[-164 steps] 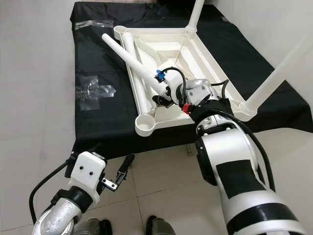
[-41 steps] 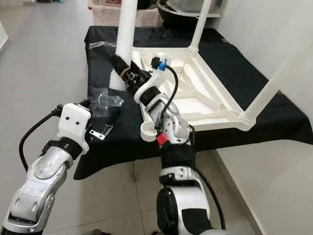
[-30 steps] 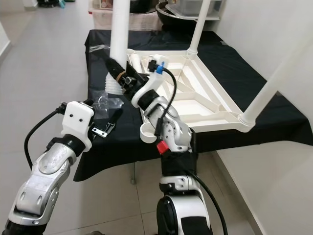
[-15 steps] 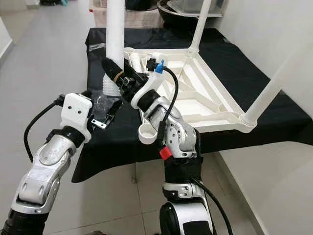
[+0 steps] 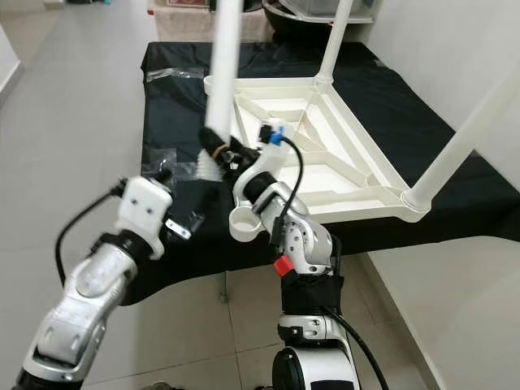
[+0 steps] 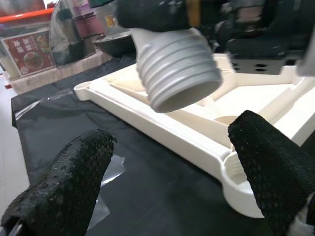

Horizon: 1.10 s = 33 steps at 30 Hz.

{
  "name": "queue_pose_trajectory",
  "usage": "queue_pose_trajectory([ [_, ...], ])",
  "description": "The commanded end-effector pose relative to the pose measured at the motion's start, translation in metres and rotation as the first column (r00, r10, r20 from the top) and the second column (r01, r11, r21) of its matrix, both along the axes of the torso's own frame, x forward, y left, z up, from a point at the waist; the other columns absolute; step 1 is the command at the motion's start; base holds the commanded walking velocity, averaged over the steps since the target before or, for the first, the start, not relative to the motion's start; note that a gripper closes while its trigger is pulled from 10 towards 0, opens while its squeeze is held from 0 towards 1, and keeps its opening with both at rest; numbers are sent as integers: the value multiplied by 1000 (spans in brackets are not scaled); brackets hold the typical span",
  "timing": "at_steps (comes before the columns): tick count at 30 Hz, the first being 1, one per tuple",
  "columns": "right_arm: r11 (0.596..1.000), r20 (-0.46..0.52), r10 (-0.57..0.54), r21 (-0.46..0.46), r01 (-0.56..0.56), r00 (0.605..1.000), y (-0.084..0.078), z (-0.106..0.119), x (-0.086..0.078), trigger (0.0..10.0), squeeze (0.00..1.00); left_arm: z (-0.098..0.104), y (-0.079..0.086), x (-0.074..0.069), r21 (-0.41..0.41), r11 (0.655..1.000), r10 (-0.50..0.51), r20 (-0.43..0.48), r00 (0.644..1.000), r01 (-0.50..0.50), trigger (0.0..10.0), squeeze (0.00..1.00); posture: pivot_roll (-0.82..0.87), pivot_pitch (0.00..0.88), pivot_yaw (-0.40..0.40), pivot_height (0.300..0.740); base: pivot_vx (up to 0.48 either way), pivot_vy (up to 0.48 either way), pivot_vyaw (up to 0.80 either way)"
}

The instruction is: Building children table

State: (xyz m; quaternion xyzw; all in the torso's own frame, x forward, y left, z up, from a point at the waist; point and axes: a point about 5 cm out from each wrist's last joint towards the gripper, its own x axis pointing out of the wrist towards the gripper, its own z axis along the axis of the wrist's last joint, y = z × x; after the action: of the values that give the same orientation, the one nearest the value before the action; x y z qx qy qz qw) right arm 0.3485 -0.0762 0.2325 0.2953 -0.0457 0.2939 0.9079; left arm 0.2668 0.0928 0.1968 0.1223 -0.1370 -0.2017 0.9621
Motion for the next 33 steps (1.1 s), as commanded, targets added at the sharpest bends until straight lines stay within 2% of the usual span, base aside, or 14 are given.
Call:
queue_pose_trajectory([
  [1,1000,50,-4,31,2,999,11,14,-2,0,0,-2,-3,-4,2,1000,-5,2,1000,5,10000,0,95,86,-69,740,0,0,0],
  [8,999,77,-24,35,22,997,12,21,-4,0,0,0,-2,-3,-12,1000,10,8,1000,-10,10000,0,96,87,-71,740,0,0,0],
  [20,1000,45,-20,25,19,999,16,5,-11,0,0,10,1,4,-20,1000,20,49,999,-19,10000,0,91,76,-64,740,0,0,0],
  [33,999,60,5,43,-8,998,21,6,-17,0,0,10,0,7,-12,1000,10,53,999,-9,10000,0,88,71,-61,740,0,0,0],
])
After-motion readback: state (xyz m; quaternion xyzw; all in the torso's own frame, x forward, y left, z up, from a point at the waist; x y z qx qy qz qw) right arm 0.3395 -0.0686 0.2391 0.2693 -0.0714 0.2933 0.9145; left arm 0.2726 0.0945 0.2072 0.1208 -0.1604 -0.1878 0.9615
